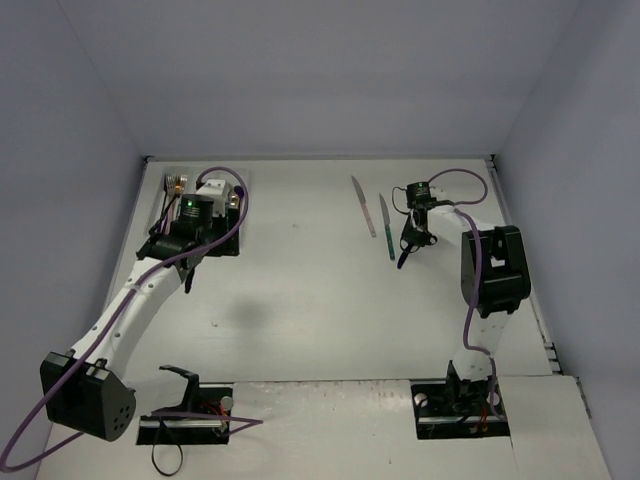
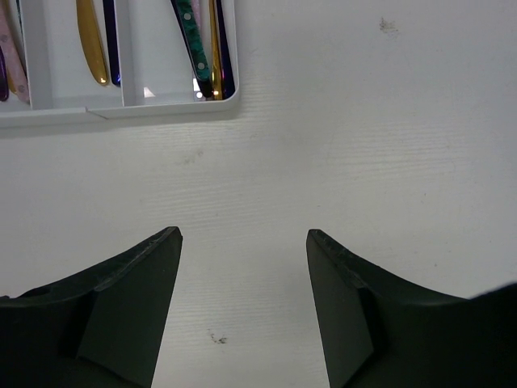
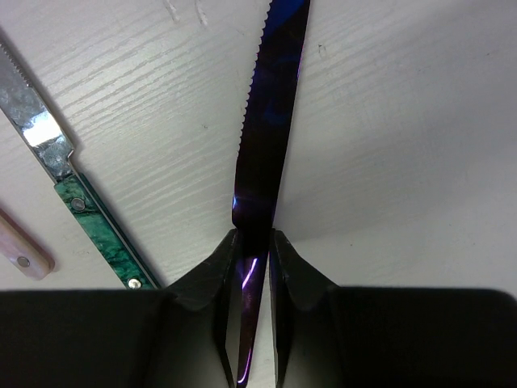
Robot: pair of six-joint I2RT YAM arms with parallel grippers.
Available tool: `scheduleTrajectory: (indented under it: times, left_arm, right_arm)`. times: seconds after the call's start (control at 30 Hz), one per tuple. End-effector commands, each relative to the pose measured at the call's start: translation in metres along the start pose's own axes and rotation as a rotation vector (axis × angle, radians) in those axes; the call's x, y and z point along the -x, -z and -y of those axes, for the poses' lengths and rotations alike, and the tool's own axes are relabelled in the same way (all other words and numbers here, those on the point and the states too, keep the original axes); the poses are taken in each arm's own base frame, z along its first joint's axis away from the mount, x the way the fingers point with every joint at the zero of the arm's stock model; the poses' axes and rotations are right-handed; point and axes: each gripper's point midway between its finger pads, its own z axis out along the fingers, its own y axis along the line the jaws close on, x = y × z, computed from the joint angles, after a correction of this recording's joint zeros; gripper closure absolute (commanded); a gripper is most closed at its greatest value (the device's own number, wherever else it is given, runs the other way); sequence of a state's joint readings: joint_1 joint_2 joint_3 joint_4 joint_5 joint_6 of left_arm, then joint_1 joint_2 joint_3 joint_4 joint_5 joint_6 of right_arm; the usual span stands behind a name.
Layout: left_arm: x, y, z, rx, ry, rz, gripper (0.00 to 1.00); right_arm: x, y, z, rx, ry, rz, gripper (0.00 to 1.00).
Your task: Sort the eating utensils into containers
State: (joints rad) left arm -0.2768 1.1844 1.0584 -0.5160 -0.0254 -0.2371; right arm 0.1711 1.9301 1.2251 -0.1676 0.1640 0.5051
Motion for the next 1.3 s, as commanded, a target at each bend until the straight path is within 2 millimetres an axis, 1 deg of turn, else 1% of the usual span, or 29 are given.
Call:
scheduleTrajectory:
  times: [0.0,0.1,0.17,0.27,0.33,0.37,0.43,0.47,0.53,0.57,0.63,0.7,0.77,0.8,0.87,0.93,1.0,1.07,1.13,1.27]
  left_arm:
    - [0.034,0.012,0.014,-0.076,-0.003,0.119,0.40]
    - [0.032,0.011,0.031,-0.164,0.012,0.114,0.40]
    - [0.031,0.011,0.051,-0.253,0.017,0.107,0.40]
    - [0.030,0.014,0.075,-0.342,0.044,0.105,0.40]
    - [0.030,0.016,0.102,-0.431,0.071,0.108,0.40]
    - [0.025,0.017,0.110,-0.455,0.077,0.089,0.40]
    - [0.026,0.021,0.138,-0.542,0.099,0.101,0.37]
    - [0.025,0.020,0.146,-0.566,0.106,0.093,0.36]
    - [0.024,0.025,0.168,-0.633,0.133,0.082,0.36]
    - [0.027,0.027,0.176,-0.658,0.130,0.094,0.35]
    - [0.026,0.030,0.201,-0.733,0.156,0.080,0.34]
    - [0.025,0.028,0.215,-0.771,0.191,0.060,0.33]
    - [0.030,0.031,0.232,-0.824,0.208,0.064,0.33]
    - [0.031,0.034,0.239,-0.848,0.210,0.062,0.33]
    - [0.026,0.033,0.253,-0.874,0.199,0.037,0.33]
    - [0.026,0.036,0.267,-0.912,0.203,0.016,0.33]
    - [0.027,0.038,0.277,-0.943,0.208,0.013,0.33]
    - [0.029,0.039,0.283,-0.954,0.204,0.014,0.33]
    - [0.030,0.038,0.288,-0.960,0.201,0.012,0.34]
    - [0.027,0.032,0.295,-0.960,0.202,-0.005,0.41]
  right_arm:
    - [-0.019,0.001,0.002,-0.004,0.017,-0.068,1.00]
    - [-0.013,0.009,-0.002,0.014,0.025,-0.044,1.00]
    - [-0.007,0.019,-0.007,0.033,0.035,-0.018,1.00]
    - [0.000,0.036,-0.016,0.070,0.046,0.017,1.00]
    - [0.009,0.054,-0.024,0.104,0.052,0.061,1.00]
    - [0.010,0.060,-0.028,0.116,0.055,0.072,1.00]
    - [0.014,0.081,-0.043,0.165,0.070,0.111,1.00]
    - [0.012,0.089,-0.052,0.188,0.082,0.122,1.00]
    - [0.015,0.111,-0.065,0.236,0.082,0.160,1.00]
    - [0.016,0.115,-0.069,0.247,0.083,0.165,1.00]
    - [0.015,0.143,-0.091,0.328,0.084,0.198,1.00]
    - [0.016,0.168,-0.106,0.395,0.082,0.230,1.00]
    - [0.016,0.188,-0.118,0.454,0.069,0.249,1.00]
    - [0.013,0.197,-0.125,0.485,0.065,0.253,1.00]
    - [0.009,0.214,-0.136,0.541,0.064,0.263,1.00]
    - [0.009,0.228,-0.142,0.585,0.045,0.276,1.00]
    - [0.006,0.237,-0.148,0.624,0.034,0.279,1.00]
    - [0.001,0.243,-0.152,0.657,0.029,0.273,1.00]
    - [0.000,0.251,-0.157,0.695,0.016,0.278,1.00]
    - [-0.005,0.257,-0.164,0.746,0.003,0.263,1.00]
